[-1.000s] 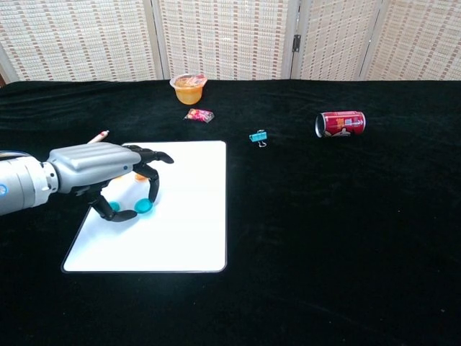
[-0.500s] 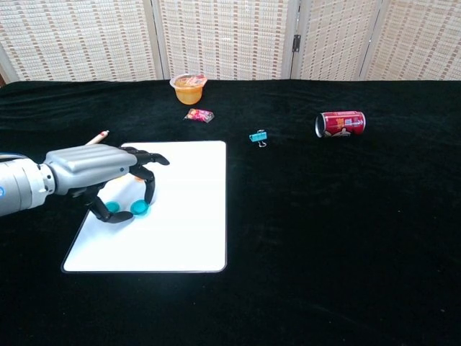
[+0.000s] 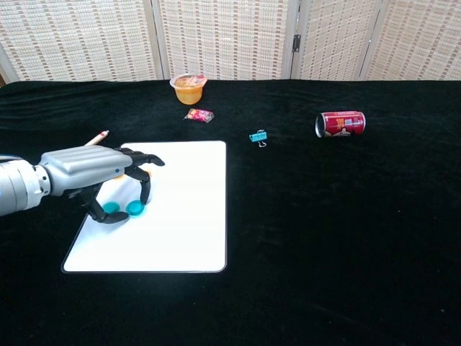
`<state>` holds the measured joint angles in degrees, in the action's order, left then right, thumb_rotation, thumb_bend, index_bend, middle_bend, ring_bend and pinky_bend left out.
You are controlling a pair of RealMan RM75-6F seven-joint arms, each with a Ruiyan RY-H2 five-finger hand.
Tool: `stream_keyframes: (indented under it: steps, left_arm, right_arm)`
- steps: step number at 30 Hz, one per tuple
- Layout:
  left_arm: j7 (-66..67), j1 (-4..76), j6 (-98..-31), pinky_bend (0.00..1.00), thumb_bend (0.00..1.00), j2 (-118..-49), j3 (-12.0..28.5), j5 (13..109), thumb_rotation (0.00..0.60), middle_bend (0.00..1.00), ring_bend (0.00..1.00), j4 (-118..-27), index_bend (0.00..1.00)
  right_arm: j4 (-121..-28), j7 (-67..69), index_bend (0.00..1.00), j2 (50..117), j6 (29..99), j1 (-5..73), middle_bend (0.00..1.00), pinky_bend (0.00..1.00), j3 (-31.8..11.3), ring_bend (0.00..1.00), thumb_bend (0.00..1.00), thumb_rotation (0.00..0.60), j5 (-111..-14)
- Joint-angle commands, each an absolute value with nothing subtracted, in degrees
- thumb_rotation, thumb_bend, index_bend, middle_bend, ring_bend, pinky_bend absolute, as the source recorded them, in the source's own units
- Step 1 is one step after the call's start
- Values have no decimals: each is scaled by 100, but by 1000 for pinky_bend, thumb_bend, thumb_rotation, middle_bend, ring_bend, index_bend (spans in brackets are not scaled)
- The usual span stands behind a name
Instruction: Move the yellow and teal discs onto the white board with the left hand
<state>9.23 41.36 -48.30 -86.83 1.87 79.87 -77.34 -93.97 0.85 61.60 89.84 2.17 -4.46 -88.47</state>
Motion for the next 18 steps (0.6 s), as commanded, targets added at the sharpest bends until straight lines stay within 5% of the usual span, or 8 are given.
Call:
stream_keyframes:
  steps: [1, 18]
  left_arm:
    - [908, 4128, -4845, 0, 427, -8676, 177, 7989, 600, 76, 0, -7736, 409]
    - [154, 3872, -5566, 0, 426, -8087, 360, 8164, 600, 57, 0, -8332, 287]
  right_arm:
    - [-9395, 90, 0, 6160, 8988, 216, 0, 0, -446, 0, 459, 600, -8850]
    - [-9380, 140, 0, 6117, 9063, 186, 0, 0, -475, 0, 459, 600, -8843]
